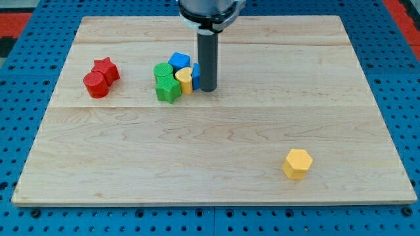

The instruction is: Move the yellow hexagon towards the bottom center of the board

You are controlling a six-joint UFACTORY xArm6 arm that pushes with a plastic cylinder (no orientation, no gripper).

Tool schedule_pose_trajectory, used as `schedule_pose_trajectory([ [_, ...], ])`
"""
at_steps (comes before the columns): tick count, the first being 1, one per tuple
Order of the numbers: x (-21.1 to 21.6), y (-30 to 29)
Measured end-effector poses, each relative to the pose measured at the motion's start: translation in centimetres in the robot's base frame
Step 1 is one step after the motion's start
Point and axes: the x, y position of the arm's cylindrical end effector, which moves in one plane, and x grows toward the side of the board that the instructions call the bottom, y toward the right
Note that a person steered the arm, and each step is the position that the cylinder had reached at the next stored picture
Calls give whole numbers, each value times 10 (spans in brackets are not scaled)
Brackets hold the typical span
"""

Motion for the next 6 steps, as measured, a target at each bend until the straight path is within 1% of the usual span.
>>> schedule_pose_trajectory([
  [1,4,12],
  [2,40,92],
  [3,116,173],
  [4,181,208],
  [5,211,165],
  [6,186,110],
])
